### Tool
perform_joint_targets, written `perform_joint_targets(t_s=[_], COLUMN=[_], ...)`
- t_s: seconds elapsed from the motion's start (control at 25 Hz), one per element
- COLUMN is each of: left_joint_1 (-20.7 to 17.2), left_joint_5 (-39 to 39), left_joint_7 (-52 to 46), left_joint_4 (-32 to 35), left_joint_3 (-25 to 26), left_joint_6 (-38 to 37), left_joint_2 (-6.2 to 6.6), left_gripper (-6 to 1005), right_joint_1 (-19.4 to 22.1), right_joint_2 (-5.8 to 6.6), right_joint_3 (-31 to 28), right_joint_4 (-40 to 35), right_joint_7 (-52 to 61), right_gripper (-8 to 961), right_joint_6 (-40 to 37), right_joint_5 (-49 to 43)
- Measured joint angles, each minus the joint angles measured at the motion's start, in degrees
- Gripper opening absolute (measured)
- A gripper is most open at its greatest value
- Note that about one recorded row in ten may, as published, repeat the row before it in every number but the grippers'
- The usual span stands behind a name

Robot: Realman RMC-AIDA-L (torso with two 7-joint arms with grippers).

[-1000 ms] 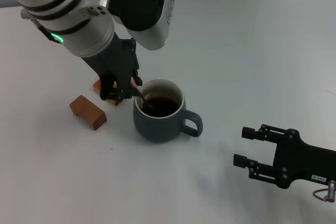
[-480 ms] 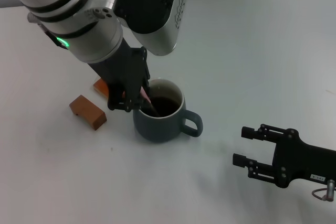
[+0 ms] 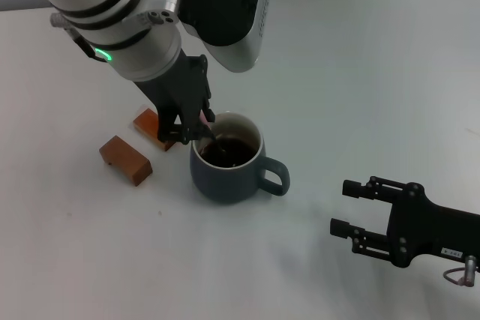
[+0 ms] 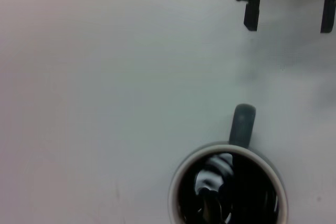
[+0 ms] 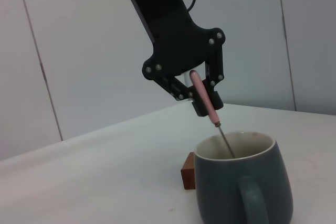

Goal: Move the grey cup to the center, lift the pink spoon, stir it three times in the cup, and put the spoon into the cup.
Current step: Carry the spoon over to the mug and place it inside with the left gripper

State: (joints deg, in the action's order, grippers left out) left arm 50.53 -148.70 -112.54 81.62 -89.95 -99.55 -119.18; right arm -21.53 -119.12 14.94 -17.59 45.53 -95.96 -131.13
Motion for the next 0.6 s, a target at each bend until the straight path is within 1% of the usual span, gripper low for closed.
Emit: perform_joint_targets(t_s=[0.48,0.56,0.6], left_joint_1=[0.58,0.86,0.85], left_joint_5=[0.13,3.89,4.29], left_joint_7=[-0.28,0.57,0.67], left_joint_4=[0.33,0.37,0.30], left_joint_3=[1.37,2.28,2.29], left_joint_6=[-4.08,-4.54,-4.36], left_joint_2=[0.00,0.00,0.01], left_gripper=[136,137,137], right_joint_1=[-0.20,-0.26,-0.26], right_joint_2=[-0.06,-0.06,-0.06], right_joint_3=[0.00,0.00,0.00], right_joint_4=[0.01,0.02,0.01], right_joint_7=[0.07,0.14,0.15], right_gripper=[670,670,670], right_joint_6=[-0.01,-0.01,-0.01], right_joint_5=[0.00,0.00,0.00])
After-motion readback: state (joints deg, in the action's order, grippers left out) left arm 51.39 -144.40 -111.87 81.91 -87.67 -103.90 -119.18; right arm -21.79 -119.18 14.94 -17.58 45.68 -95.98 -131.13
